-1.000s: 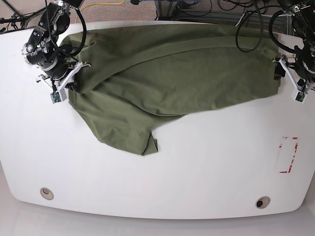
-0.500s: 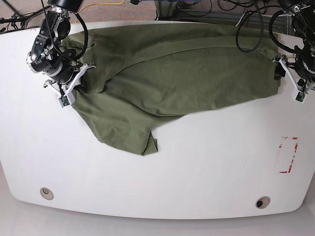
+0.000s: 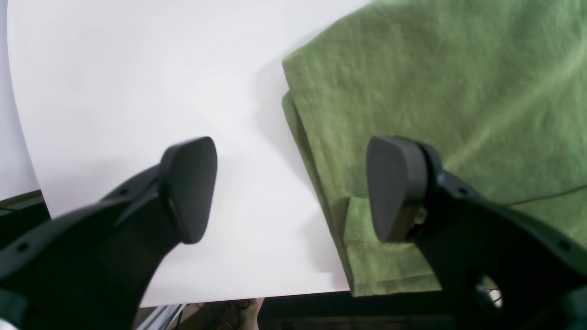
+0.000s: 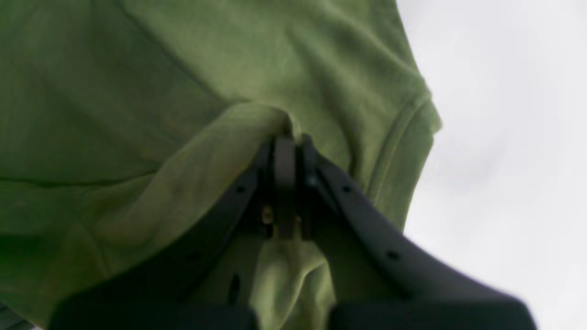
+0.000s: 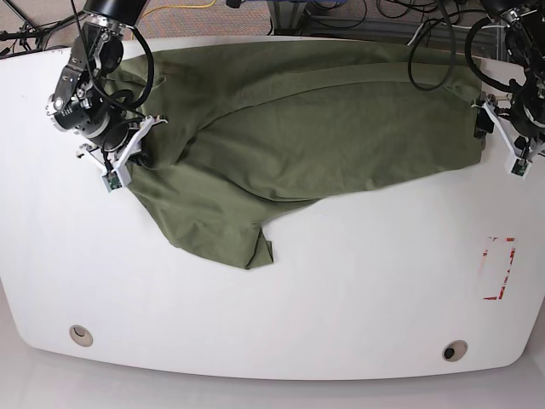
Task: Fold the T-shirt properly
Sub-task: 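Move the right gripper with its held fabric along the shirt side, then pull the held shirt edges with both grippers back toward the robot base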
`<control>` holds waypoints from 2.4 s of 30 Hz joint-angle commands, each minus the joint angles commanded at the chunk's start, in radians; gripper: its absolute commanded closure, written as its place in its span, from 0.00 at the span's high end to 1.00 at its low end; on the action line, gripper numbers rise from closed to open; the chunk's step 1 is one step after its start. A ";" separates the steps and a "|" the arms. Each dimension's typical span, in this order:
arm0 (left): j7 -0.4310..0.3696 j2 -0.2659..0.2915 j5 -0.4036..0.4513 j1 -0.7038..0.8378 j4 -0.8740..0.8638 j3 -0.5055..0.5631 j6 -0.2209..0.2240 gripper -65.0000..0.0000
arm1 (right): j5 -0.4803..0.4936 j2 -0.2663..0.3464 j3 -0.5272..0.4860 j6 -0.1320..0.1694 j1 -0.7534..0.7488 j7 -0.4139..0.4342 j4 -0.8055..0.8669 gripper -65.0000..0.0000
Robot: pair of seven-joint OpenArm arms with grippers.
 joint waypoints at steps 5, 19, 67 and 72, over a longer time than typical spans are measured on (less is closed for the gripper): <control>0.000 -0.003 0.000 -0.002 -0.029 0.000 0.000 0.74 | 0.000 0.000 -0.034 0.000 0.005 0.000 0.000 0.00; 0.000 -0.005 0.000 -0.002 -0.035 0.002 0.000 0.74 | -0.009 -0.040 -0.081 0.000 0.026 0.002 -0.003 0.00; 0.054 -0.002 -0.011 0.043 0.071 0.031 0.000 0.74 | -0.002 -0.069 0.110 0.000 -0.155 -0.006 0.184 0.65; 0.081 0.025 -0.011 0.087 0.080 0.028 0.000 0.74 | 0.008 -0.072 0.153 0.000 -0.238 -0.005 0.184 0.65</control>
